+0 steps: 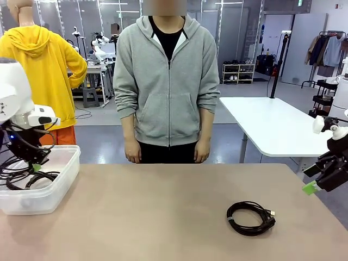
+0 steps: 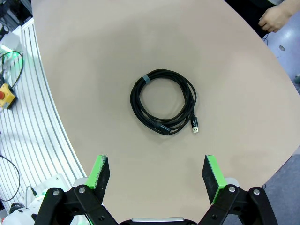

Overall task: Organize and store the cables.
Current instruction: Place the USB Extension Cable into the Organizing box.

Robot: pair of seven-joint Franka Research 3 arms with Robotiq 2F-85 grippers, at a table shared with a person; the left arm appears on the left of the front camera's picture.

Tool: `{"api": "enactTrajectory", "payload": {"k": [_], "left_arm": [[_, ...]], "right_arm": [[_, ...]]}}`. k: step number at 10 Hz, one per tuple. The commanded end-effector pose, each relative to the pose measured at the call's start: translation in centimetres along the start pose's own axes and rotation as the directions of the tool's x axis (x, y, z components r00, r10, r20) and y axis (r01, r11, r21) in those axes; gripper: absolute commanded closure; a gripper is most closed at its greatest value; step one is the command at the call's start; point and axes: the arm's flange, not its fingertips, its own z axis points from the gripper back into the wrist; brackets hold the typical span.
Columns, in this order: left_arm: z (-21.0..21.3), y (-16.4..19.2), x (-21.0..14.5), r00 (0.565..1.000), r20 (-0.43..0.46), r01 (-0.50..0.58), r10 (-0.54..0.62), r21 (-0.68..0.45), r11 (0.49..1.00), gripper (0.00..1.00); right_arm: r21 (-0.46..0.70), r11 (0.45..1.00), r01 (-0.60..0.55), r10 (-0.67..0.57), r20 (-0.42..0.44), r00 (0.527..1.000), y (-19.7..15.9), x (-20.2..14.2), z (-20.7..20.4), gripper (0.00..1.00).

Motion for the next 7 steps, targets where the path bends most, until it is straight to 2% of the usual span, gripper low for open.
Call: {"api": "enactTrajectory", "payload": {"k": [1,2,3,4,5,6,7], "left_arm": [[-3.1,0.4,3.6,0.988,0.049,-0.145,0.144,0.019,0.989,0.92],[-3.5,0.5,3.9,0.984,0.033,-0.175,0.175,0.012,0.985,0.92],[-4.2,0.6,4.6,0.981,0.025,-0.192,0.191,0.014,0.981,0.57],[-4.3,0.4,4.8,0.98,0.012,-0.2,0.199,0.017,0.98,0.57],[-4.1,0.3,4.8,0.979,0.01,-0.204,0.204,0.024,0.979,0.27],[-3.9,0.0,4.7,0.977,0.013,-0.212,0.212,0.022,0.977,0.55],[-3.8,-0.4,4.6,0.971,0.018,-0.24,0.24,0.02,0.971,0.0]], "right_arm": [[-0.008,1.0,0.02,-0.02,0.003,1.0,-0.1,0.3,0.0,0.0],[-0.008,1.0,0.02,-0.02,0.003,1.0,-0.1,0.3,0.0,0.0],[-0.008,1.0,0.02,-0.02,0.003,1.0,-0.1,0.3,0.0,0.0],[-0.008,1.0,0.02,-0.02,0.003,1.0,-0.1,0.3,0.0,0.0],[-0.008,1.0,0.02,-0.02,0.003,1.0,-0.1,0.3,0.0,0.0],[-0.008,1.0,0.02,-0.02,0.003,1.0,-0.1,0.3,0.0,0.0],[-0.008,1.0,0.02,-0.02,0.003,1.0,-0.1,0.3,0.0,0.0]]}}
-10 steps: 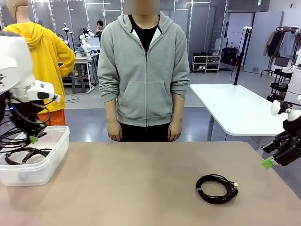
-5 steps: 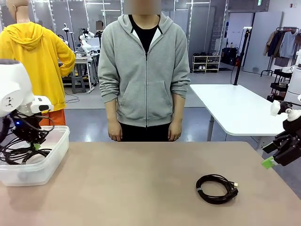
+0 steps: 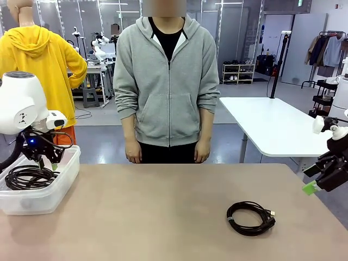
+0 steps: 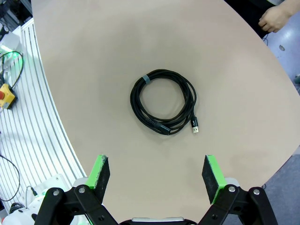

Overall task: Organize and store the cables.
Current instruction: Place the USB Extension Cable into the Organizing box.

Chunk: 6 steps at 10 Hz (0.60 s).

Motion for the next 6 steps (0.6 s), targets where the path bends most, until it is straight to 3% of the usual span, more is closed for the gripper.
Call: {"api": "enactTrajectory", "payload": {"k": [1,2,3,6], "left_arm": [[0.9,-1.1,-0.8,0.999,0.011,-0.054,0.054,-0.002,0.999,0.25],[1.1,-1.6,-1.7,0.997,0.017,-0.077,0.078,-0.034,0.996,0.0],[0.3,-0.3,-0.1,1.0,0.005,-0.015,0.015,-0.002,1.0,0.0],[0.3,-0.3,-0.1,1.0,0.005,-0.015,0.015,-0.002,1.0,0.0]], "right_arm": [[-0.008,1.0,0.02,-0.02,0.003,1.0,-0.1,0.3,0.0,0.0],[-0.008,1.0,0.02,-0.02,0.003,1.0,-0.1,0.3,0.0,0.0],[-0.008,1.0,0.02,-0.02,0.003,1.0,-0.1,0.3,0.0,0.0],[-0.008,1.0,0.02,-0.02,0.003,1.0,-0.1,0.3,0.0,0.0]]}}
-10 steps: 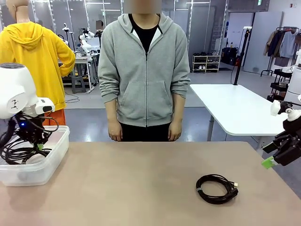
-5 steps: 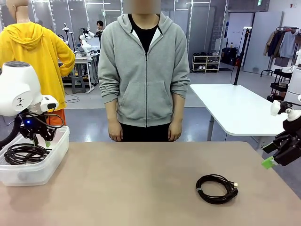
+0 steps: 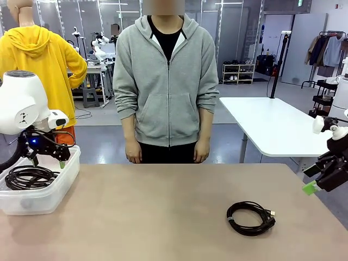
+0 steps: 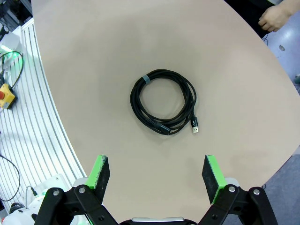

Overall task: Organize and store the cables.
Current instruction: Place the USB Extension Cable into the Organizing box.

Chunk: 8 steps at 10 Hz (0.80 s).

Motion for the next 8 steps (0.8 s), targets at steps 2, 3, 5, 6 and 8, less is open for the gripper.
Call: {"api": "enactTrajectory", "payload": {"k": [2,3,5,6,8], "left_arm": [[-0.04,0.3,0.38,1.0,0.003,0.019,-0.019,0.007,1.0,0.0],[-0.04,0.3,0.38,1.0,0.003,0.019,-0.019,0.007,1.0,0.0],[-0.04,0.3,0.38,1.0,0.003,0.019,-0.019,0.007,1.0,0.0],[-0.04,0.3,0.38,1.0,0.003,0.019,-0.019,0.007,1.0,0.0],[-0.04,0.3,0.38,1.0,0.003,0.019,-0.019,0.007,1.0,0.0]], "right_arm": [[-0.008,1.0,0.02,-0.02,0.003,1.0,-0.14,0.28,-0.03,0.0],[-0.008,1.0,0.02,-0.02,0.003,1.0,-0.14,0.28,-0.03,0.0],[-0.008,1.0,0.02,-0.02,0.003,1.0,-0.14,0.28,-0.03,0.0],[-0.008,1.0,0.02,-0.02,0.003,1.0,-0.14,0.28,-0.03,0.0],[-0.008,1.0,0.02,-0.02,0.003,1.0,-0.14,0.28,-0.03,0.0]]}}
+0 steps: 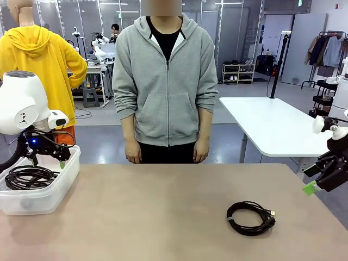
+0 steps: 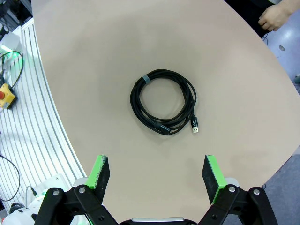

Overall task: Organize and store the cables.
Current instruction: Place the USB Extension Cable into the Organizing box.

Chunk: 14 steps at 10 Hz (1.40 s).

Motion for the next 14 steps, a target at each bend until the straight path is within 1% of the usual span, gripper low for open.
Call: {"api": "enactTrajectory", "payload": {"k": [1,4,5,6,7,8,9,10,11,12,13,14], "left_arm": [[0.0,0.3,0.4,1.0,0.003,0.019,-0.019,0.007,1.0,0.0],[0.0,0.3,0.4,1.0,0.003,0.019,-0.019,0.007,1.0,0.0],[0.0,0.0,0.0,1.0,0.0,0.0,0.0,0.0,1.0,0.0],[4.1,-0.6,0.9,0.999,0.036,0.036,-0.032,-0.124,0.992,0.0],[7.5,-0.5,0.4,0.996,0.081,0.059,-0.044,-0.2,0.978,0.0],[10.5,-0.2,-0.8,0.994,0.102,0.058,-0.03,-0.283,0.957,0.0],[13.3,0.4,-3.0,0.992,0.099,0.106,-0.076,-0.353,0.93,0.0],[15.4,1.4,-5.5,0.98,0.115,0.197,-0.162,-0.436,0.878,0.0],[18.0,2.6,-8.2,0.953,0.187,0.302,-0.24,-0.486,0.82,0.0],[20.0,3.4,-10.8,0.907,0.27,0.417,-0.322,-0.479,0.773,0.0],[21.7,4.2,-13.2,0.822,0.388,0.562,-0.417,-0.439,0.701,0.0],[22.6,5.1,-15.2,0.774,0.452,0.621,-0.443,-0.409,0.668,0.0]], "right_arm": [[-0.008,1.0,0.02,-0.02,0.003,1.0,-0.1,0.3,0.0,0.0],[-0.008,1.0,0.02,-0.02,0.003,1.0,-0.1,0.3,0.0,0.0],[-0.008,1.0,0.02,-0.02,0.003,1.0,-0.1,0.3,0.0,0.0],[-0.008,1.0,0.02,-0.02,0.003,1.0,-0.1,0.3,0.0,0.0],[-0.008,1.0,0.02,-0.02,0.003,1.0,-0.1,0.3,0.0,0.0],[-0.008,1.0,0.02,-0.02,0.003,1.0,-0.1,0.3,0.0,0.0],[-0.008,1.0,0.02,-0.02,0.003,1.0,-0.1,0.3,0.0,0.0],[-0.008,1.0,0.02,-0.02,0.003,1.0,-0.1,0.3,0.0,0.0],[-0.008,1.0,0.02,-0.02,0.003,1.0,-0.1,0.3,0.0,0.0],[-0.008,1.0,0.02,-0.02,0.003,1.0,-0.1,0.3,0.0,0.0],[-0.008,1.0,0.02,-0.02,0.003,1.0,-0.1,0.3,0.0,0.0],[-0.008,1.0,0.02,-0.02,0.003,1.0,-0.1,0.3,0.0,0.0]]}}
